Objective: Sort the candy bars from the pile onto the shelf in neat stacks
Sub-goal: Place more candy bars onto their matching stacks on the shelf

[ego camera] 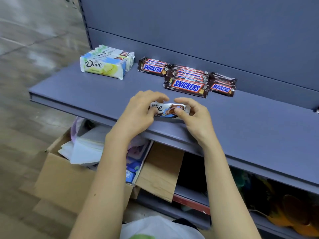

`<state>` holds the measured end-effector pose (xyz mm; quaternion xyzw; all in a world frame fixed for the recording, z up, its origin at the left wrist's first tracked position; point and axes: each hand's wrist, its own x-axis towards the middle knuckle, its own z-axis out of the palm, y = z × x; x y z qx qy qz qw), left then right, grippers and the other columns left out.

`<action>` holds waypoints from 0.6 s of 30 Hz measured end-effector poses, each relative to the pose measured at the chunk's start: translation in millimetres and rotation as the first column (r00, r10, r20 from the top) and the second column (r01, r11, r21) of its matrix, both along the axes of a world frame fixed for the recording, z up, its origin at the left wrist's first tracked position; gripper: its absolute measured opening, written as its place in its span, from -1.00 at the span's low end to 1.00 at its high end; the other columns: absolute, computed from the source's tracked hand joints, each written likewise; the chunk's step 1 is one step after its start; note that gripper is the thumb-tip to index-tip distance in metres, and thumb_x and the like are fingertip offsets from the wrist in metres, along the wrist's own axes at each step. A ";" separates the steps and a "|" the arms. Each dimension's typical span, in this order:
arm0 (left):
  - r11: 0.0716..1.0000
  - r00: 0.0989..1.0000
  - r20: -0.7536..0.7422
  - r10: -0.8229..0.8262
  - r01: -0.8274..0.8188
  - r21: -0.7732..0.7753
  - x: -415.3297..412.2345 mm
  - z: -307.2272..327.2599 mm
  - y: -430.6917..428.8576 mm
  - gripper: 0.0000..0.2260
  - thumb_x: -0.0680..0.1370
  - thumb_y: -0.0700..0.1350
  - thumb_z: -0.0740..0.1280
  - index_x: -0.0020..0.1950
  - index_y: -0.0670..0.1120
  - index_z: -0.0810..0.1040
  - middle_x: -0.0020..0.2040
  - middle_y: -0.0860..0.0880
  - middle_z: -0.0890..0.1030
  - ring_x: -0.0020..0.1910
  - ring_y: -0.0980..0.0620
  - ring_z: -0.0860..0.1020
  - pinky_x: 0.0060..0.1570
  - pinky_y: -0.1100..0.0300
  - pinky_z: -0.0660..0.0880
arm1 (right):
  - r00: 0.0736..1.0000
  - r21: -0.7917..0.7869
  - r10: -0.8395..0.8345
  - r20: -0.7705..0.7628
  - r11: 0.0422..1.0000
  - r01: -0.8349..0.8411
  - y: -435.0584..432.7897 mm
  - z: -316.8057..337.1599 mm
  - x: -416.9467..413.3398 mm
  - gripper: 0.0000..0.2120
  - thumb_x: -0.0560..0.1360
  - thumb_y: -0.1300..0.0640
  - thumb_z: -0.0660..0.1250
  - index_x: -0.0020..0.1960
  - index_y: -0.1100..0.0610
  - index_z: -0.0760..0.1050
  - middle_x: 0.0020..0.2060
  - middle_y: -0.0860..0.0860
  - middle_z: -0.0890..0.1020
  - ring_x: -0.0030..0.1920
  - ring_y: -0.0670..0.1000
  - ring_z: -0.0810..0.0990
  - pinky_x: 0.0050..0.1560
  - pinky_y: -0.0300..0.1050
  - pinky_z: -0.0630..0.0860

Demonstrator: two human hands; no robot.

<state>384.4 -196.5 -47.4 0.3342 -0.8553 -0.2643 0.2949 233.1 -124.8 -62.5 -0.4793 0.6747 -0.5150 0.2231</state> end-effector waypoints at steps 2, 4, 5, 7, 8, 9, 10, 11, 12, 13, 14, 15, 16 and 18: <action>0.996 0.996 -0.041 0.075 -0.077 -0.050 13.4 0.0 -7.1 -0.62 0.49 -0.34 0.26 0.22 0.03 0.52 0.07 0.20 0.48 0.21 0.04 0.31 0.09 0.48 0.19 | 1.000 -0.014 -0.007 -0.008 1.000 0.007 -12.9 1.3 10.0 -0.77 0.46 0.24 0.36 -0.11 -0.11 0.55 -0.28 -0.25 0.56 -0.27 -0.12 0.45 -0.10 -0.17 0.45; 0.980 0.982 -0.077 0.170 -0.176 -0.089 28.6 -2.4 -15.8 -0.60 0.49 -0.25 0.31 0.27 0.09 0.46 0.17 0.20 0.46 0.26 0.06 0.21 0.15 0.27 0.17 | 0.999 -0.018 -0.033 -0.008 0.999 0.033 -27.4 2.5 19.1 -0.79 0.45 0.24 0.37 -0.13 -0.09 0.56 -0.30 -0.20 0.56 -0.30 -0.14 0.42 -0.14 -0.20 0.43; 0.970 0.972 -0.074 0.221 -0.227 -0.082 37.9 -5.1 -21.3 -0.59 0.49 -0.20 0.32 0.30 0.12 0.42 0.23 0.18 0.44 0.27 0.08 0.18 0.14 0.23 0.13 | 0.999 -0.020 -0.048 -0.006 0.999 0.048 -36.5 3.3 24.8 -0.81 0.45 0.23 0.38 -0.12 -0.07 0.57 -0.29 -0.16 0.56 -0.30 -0.13 0.42 -0.14 -0.21 0.43; 0.949 0.949 -0.058 0.310 -0.312 -0.044 53.2 -13.1 -32.8 -0.58 0.51 -0.13 0.30 0.34 0.13 0.37 0.32 0.16 0.39 0.26 0.09 0.15 0.12 0.23 0.09 | 0.996 -0.024 -0.088 -0.003 0.996 0.088 -56.2 4.9 36.0 -0.85 0.44 0.22 0.38 -0.06 0.00 0.60 -0.25 -0.10 0.57 -0.26 -0.12 0.43 -0.17 -0.31 0.40; 0.938 0.938 -0.058 0.342 -0.344 -0.029 58.0 -17.6 -38.9 -0.59 0.52 -0.12 0.29 0.35 0.12 0.36 0.34 0.15 0.38 0.26 0.08 0.15 0.11 0.23 0.09 | 0.994 -0.025 -0.106 -0.015 0.994 0.106 -66.8 6.2 42.3 -0.85 0.44 0.22 0.38 -0.02 0.05 0.61 -0.21 -0.08 0.57 -0.23 -0.12 0.45 -0.18 -0.38 0.37; 0.930 0.928 -0.064 0.366 -0.368 -0.020 59.6 -21.4 -45.3 -0.60 0.52 -0.12 0.28 0.35 0.11 0.36 0.35 0.13 0.37 0.27 0.05 0.16 0.09 0.22 0.09 | 0.992 -0.026 -0.117 -0.038 0.993 0.116 -76.8 7.4 47.9 -0.84 0.44 0.21 0.38 0.01 0.09 0.62 -0.19 -0.08 0.58 -0.19 -0.11 0.46 -0.18 -0.45 0.34; 0.922 0.920 -0.066 0.385 -0.387 -0.021 60.9 -23.9 -52.6 -0.60 0.52 -0.13 0.27 0.35 0.10 0.37 0.35 0.12 0.37 0.28 0.01 0.17 0.08 0.21 0.10 | 0.992 -0.026 -0.115 -0.060 0.993 0.113 -87.5 7.8 54.6 -0.82 0.44 0.21 0.38 0.04 0.12 0.62 -0.18 -0.07 0.57 -0.18 -0.11 0.46 -0.20 -0.49 0.31; 0.915 0.914 -0.061 0.400 -0.403 -0.033 61.3 -24.6 -60.2 -0.60 0.52 -0.12 0.26 0.35 0.09 0.37 0.36 0.10 0.37 0.29 -0.02 0.19 0.07 0.20 0.11 | 0.992 -0.023 -0.102 -0.079 0.995 0.101 -97.1 7.4 61.1 -0.81 0.44 0.22 0.38 0.05 0.14 0.62 -0.19 -0.05 0.57 -0.18 -0.11 0.45 -0.21 -0.51 0.31; 0.908 0.909 -0.050 0.414 -0.416 -0.049 62.2 -24.1 -68.7 -0.60 0.52 -0.12 0.26 0.36 0.09 0.37 0.36 0.09 0.37 0.29 -0.05 0.21 0.06 0.19 0.11 | 0.992 -0.014 -0.085 -0.097 0.996 0.084 -106.3 6.0 66.9 -0.80 0.44 0.22 0.39 0.06 0.16 0.62 -0.20 -0.04 0.56 -0.22 -0.11 0.44 -0.23 -0.51 0.31; 0.902 0.904 -0.031 0.427 -0.428 -0.065 64.2 -22.3 -77.6 -0.60 0.52 -0.12 0.25 0.36 0.08 0.38 0.35 0.08 0.38 0.29 -0.07 0.22 0.06 0.17 0.12 | 0.991 -0.001 -0.070 -0.118 0.998 0.070 -114.4 4.3 71.2 -0.80 0.43 0.21 0.39 0.06 0.17 0.62 -0.22 -0.02 0.55 -0.27 -0.13 0.42 -0.25 -0.51 0.31; 0.895 0.897 -0.002 0.441 -0.440 -0.077 67.4 -20.9 -86.3 -0.61 0.53 -0.11 0.24 0.35 0.08 0.38 0.35 0.08 0.39 0.29 -0.08 0.22 0.07 0.15 0.14 | 0.988 0.013 -0.058 -0.146 0.998 0.061 -121.6 2.3 73.7 -0.80 0.43 0.20 0.39 0.05 0.16 0.62 -0.23 0.00 0.56 -0.31 -0.16 0.41 -0.27 -0.51 0.31; 0.886 0.888 0.030 0.459 -0.455 -0.087 72.9 -20.5 -95.1 -0.62 0.53 -0.10 0.23 0.35 0.09 0.39 0.34 0.08 0.40 0.28 -0.09 0.23 0.09 0.11 0.15 | 0.983 0.030 -0.040 -0.177 0.998 0.046 -129.4 -0.1 75.7 -0.80 0.43 0.19 0.40 0.05 0.15 0.61 -0.21 0.02 0.59 -0.31 -0.17 0.41 -0.27 -0.51 0.32; 0.878 0.877 0.060 0.476 -0.470 -0.093 78.9 -21.8 -102.8 -0.64 0.54 -0.10 0.22 0.34 0.08 0.39 0.34 0.07 0.41 0.28 -0.10 0.22 0.11 0.08 0.17 | 0.977 0.057 -0.012 -0.213 0.998 0.025 -136.5 -2.5 76.8 -0.80 0.43 0.18 0.40 0.05 0.14 0.61 -0.15 0.04 0.63 -0.27 -0.15 0.43 -0.27 -0.49 0.33; 0.863 0.859 0.094 0.502 -0.493 -0.107 89.6 -29.0 -114.4 -0.66 0.54 -0.12 0.20 0.32 0.06 0.40 0.34 0.07 0.40 0.28 -0.10 0.22 0.12 0.05 0.18 | 0.950 0.122 0.053 -0.308 0.992 -0.016 -152.1 -5.8 78.2 -0.80 0.43 0.13 0.40 0.05 0.11 0.60 -0.04 0.03 0.67 -0.16 -0.11 0.44 -0.25 -0.38 0.29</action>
